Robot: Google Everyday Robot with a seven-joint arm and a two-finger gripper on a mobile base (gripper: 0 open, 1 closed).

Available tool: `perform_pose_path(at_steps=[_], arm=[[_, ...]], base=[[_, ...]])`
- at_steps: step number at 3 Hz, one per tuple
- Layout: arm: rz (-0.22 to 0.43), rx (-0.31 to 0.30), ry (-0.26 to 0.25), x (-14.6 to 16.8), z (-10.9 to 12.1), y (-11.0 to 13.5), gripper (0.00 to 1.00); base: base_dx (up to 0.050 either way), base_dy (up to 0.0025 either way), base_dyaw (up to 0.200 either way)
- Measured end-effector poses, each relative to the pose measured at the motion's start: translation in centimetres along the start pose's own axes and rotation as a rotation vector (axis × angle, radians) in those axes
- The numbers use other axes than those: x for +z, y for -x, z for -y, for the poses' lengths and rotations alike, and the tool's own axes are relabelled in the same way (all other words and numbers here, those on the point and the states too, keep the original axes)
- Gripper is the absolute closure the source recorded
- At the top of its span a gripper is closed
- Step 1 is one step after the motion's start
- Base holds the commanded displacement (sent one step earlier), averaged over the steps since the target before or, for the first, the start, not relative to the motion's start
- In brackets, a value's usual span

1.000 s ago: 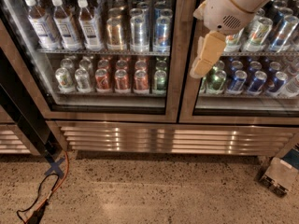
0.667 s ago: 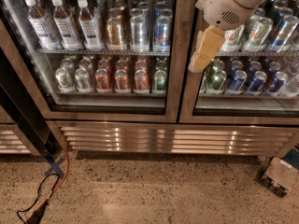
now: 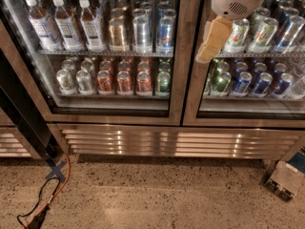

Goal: Open left fridge door

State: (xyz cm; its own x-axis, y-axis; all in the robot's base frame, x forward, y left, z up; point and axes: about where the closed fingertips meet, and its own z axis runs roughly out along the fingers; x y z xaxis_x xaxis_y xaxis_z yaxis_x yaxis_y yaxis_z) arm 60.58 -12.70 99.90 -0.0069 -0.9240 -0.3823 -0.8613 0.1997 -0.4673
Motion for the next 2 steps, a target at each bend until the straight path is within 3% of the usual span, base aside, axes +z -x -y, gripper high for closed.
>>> perform_pose_path(at_steps=[1, 2], arm=[[0.016, 0.055, 0.025, 1.1, -0.2, -0.7, 0.0], [0.089, 0.134, 0.01, 2.8, -0.1, -1.0, 0.0]], base=[[0.0, 0.0, 0.0], [0.0, 0.0, 0.0]])
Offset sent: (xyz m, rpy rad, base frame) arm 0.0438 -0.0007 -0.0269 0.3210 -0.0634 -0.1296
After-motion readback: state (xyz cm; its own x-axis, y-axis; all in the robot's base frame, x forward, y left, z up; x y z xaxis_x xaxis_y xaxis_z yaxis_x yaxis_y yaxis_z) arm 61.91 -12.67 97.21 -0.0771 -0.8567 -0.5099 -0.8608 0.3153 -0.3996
